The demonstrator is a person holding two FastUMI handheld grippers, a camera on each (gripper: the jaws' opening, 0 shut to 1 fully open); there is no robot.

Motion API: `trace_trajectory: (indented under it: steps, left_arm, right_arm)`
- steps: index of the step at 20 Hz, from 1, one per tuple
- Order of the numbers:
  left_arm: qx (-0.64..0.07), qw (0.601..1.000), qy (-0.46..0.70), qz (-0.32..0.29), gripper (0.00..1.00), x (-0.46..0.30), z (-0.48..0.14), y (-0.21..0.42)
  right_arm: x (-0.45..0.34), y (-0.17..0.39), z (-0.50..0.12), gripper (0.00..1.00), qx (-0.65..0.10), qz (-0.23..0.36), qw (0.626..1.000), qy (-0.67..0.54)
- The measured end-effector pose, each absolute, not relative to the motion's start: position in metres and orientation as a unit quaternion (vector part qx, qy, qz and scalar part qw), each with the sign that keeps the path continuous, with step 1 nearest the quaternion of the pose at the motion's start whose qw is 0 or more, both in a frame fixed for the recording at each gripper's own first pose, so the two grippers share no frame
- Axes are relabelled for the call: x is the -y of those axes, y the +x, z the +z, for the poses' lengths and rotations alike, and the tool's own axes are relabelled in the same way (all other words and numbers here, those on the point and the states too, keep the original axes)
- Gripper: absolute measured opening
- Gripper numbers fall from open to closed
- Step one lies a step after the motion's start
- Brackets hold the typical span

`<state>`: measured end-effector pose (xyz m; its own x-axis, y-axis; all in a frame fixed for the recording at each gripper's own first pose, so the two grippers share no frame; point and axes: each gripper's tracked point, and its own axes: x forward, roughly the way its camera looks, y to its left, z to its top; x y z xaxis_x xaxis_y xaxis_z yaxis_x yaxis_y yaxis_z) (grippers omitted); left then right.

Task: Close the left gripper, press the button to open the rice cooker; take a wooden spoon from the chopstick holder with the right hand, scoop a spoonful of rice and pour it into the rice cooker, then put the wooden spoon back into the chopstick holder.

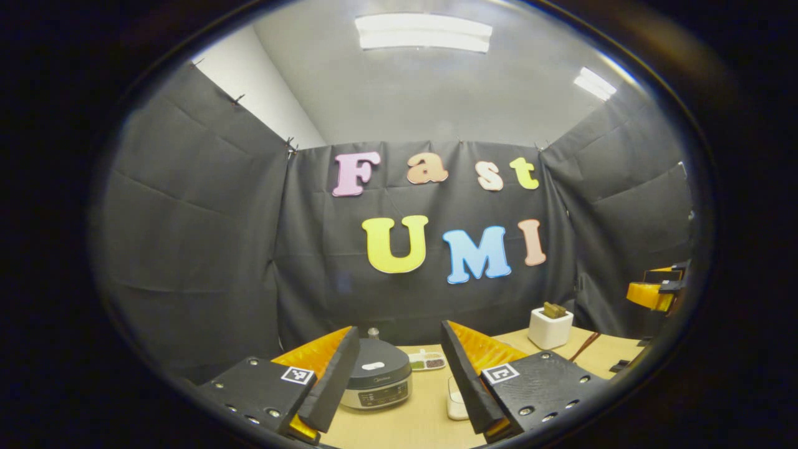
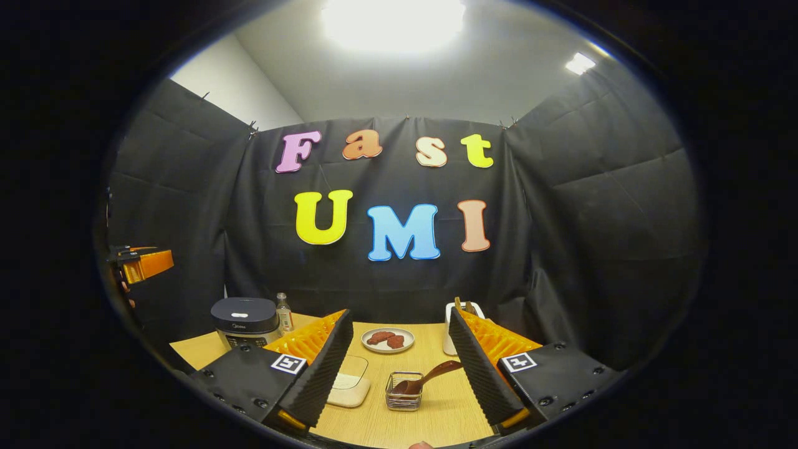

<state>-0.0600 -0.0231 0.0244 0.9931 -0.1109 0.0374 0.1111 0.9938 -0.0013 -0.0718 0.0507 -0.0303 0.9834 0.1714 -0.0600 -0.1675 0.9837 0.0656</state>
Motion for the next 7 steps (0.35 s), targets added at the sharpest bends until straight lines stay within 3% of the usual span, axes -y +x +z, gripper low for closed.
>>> trace_trajectory:
  steps: [7]
  left_arm:
    - [0.024,0.998,-0.001,-0.063,0.82,0.0291,0.0343,-0.0645]
  right_arm:
    - [-0.0482,-0.0751,-0.0270,0.98,-0.029,0.082,0.996,0.032]
